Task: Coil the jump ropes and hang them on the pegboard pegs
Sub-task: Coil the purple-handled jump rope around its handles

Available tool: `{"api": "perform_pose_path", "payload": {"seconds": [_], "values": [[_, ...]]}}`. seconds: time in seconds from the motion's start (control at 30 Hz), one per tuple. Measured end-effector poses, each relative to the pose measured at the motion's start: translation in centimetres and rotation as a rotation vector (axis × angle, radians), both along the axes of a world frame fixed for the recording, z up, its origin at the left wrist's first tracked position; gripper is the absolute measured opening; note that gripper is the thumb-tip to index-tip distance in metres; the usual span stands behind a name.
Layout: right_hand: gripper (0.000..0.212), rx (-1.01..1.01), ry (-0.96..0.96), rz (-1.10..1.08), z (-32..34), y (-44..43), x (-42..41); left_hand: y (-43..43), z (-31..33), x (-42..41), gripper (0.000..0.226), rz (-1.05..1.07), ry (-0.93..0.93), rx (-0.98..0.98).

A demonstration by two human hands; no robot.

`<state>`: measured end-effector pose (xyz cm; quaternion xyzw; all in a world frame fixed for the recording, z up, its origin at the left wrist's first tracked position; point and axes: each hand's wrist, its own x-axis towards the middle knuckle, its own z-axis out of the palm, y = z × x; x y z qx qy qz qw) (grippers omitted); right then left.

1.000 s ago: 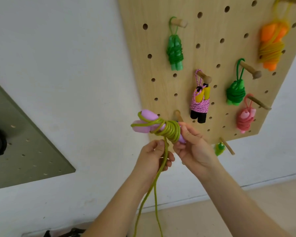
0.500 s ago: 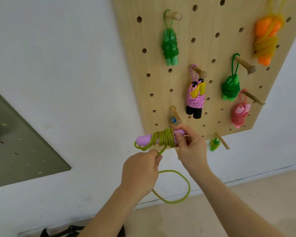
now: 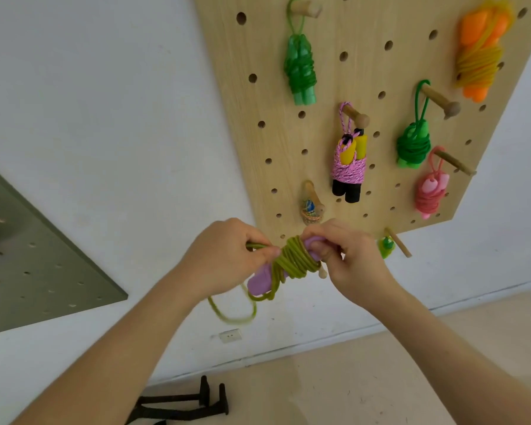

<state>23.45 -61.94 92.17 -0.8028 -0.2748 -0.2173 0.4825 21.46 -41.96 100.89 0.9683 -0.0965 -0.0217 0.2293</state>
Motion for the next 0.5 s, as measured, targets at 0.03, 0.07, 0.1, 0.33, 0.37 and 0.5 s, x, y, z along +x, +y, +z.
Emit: {"api": "perform_pose_path", "payload": {"seconds": [0.03, 0.07, 0.1, 0.33, 0.37, 0.5], "values": [[0.02, 0.005, 0.02, 0.021, 0.4, -0.2, -0.3, 0.1, 0.1, 0.4, 0.014, -0.017, 0.012, -0.004], [0.02, 0.003, 0.034, 0.046, 0.8, -0.3, -0.6, 0.2, 0.2, 0.8, 0.013, -0.038, 0.031, -0.002], [0.02, -0.003, 0.044, 0.073, 1.3, -0.4, -1.0, 0.4, 0.2, 1.1, 0.013, -0.061, 0.045, -0.001], [0.026, 0.164, 0.293, 0.376, 5.1, -1.8, -2.0, 0.4, -0.2, 1.1, 0.024, -0.285, 0.388, -0.409], [0.024, 0.207, 0.332, 0.406, 5.1, -1.9, -2.0, 0.5, -0.5, 0.9, 0.033, -0.327, 0.477, -0.471], [0.017, 0.292, 0.344, 0.337, 4.5, -1.6, -1.6, 0.0, -1.6, 0.5, 0.04, -0.312, 0.52, -0.685]]}}
